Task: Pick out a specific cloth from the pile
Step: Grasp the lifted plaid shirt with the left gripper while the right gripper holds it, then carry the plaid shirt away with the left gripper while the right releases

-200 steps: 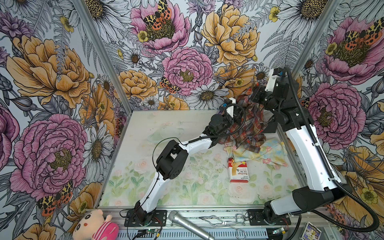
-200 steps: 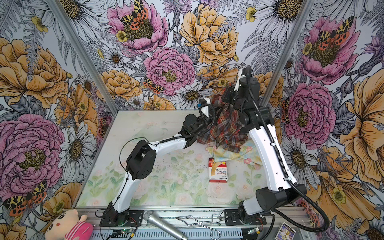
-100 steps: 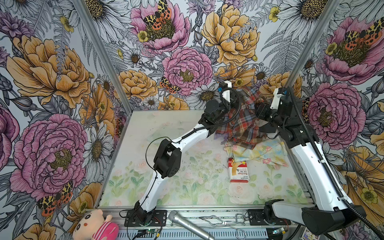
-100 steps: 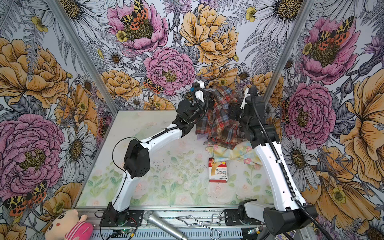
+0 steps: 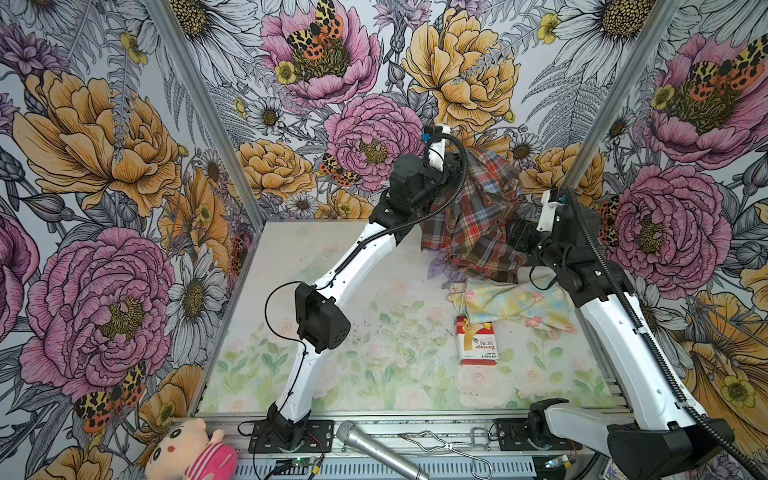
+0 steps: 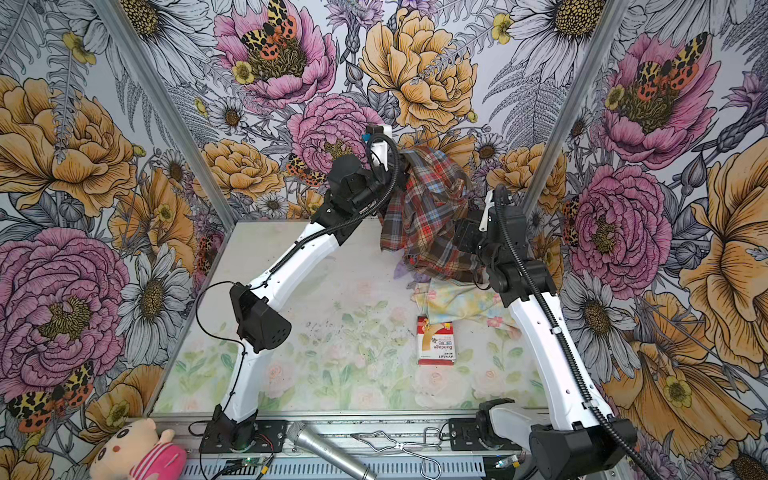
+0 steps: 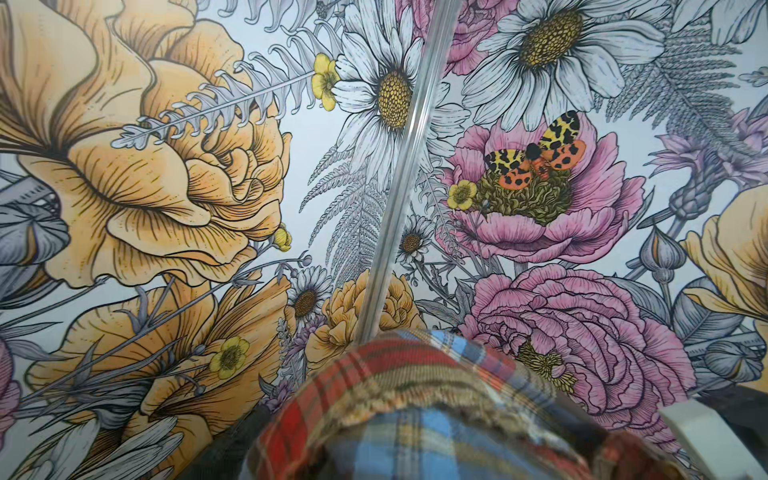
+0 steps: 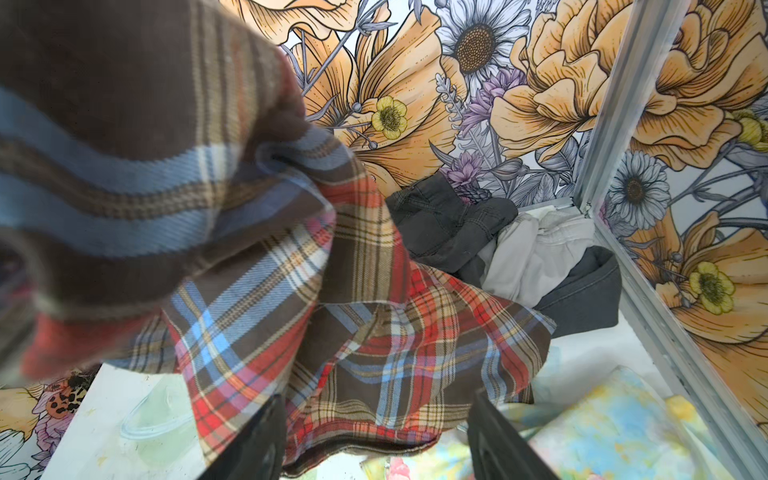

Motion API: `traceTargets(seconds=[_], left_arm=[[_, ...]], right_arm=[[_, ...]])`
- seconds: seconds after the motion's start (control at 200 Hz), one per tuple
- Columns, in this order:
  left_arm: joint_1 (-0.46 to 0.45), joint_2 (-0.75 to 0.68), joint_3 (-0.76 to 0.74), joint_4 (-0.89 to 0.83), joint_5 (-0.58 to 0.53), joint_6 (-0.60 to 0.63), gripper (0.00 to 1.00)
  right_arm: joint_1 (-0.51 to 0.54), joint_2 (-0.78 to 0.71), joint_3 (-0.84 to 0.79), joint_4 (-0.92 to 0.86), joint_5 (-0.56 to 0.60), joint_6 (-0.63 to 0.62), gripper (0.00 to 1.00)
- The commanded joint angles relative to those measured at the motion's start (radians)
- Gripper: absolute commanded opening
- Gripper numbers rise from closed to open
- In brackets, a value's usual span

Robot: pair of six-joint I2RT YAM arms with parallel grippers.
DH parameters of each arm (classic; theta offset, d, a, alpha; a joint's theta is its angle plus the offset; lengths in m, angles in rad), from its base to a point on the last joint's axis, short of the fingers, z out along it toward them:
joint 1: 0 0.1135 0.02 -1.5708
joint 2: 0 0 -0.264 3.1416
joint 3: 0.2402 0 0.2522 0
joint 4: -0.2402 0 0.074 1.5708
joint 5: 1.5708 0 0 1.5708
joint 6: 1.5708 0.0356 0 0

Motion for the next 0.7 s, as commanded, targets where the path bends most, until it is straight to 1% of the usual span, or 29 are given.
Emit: traceTargets(seconds=[0.0,0.065,0.115,0.25,0.335,0.48,0.615,0.63,0.695], left_arm=[[0.042,-0.092,0.090,-0.189,0.070,0.041,0.00],[0.075,-0.099,0.144,-0.286,0.114,0.039,0.00],[0.108,-0.117,0.151,-0.324,0.141,0.031,0.00],[0.192,-0.216,0.083,-0.339,0.190,0.033,0.00],[0.257,-0.260,0.081,-0.375,0.219,0.030,0.00],[0.371,-0.333,0.051,-0.409,0.231,0.027,0.00],[0.487,-0.388,-0.009,-0.409,0.256,-0.016,0.00],[0.498,-0.422,-0.018,-0.408,0.257,-0.020,0.00],[0.546,-0.458,-0.052,-0.408,0.255,-0.028,0.00]], right_arm=[[-0.003,-0.001,0.004,0.009,-0.040,-0.037,0.70],[-0.003,0.005,0.007,0.009,-0.058,-0.049,0.70],[-0.001,0.008,0.007,0.010,-0.073,-0.059,0.70],[0.014,0.014,0.000,0.009,-0.081,-0.095,0.70],[0.020,0.011,-0.012,0.008,-0.071,-0.110,0.70],[0.022,0.009,-0.029,0.007,-0.070,-0.125,0.70],[0.027,0.016,-0.043,0.007,-0.057,-0.133,0.70],[0.029,0.017,-0.043,0.007,-0.055,-0.134,0.70],[0.032,0.024,-0.045,0.007,-0.050,-0.136,0.70]])
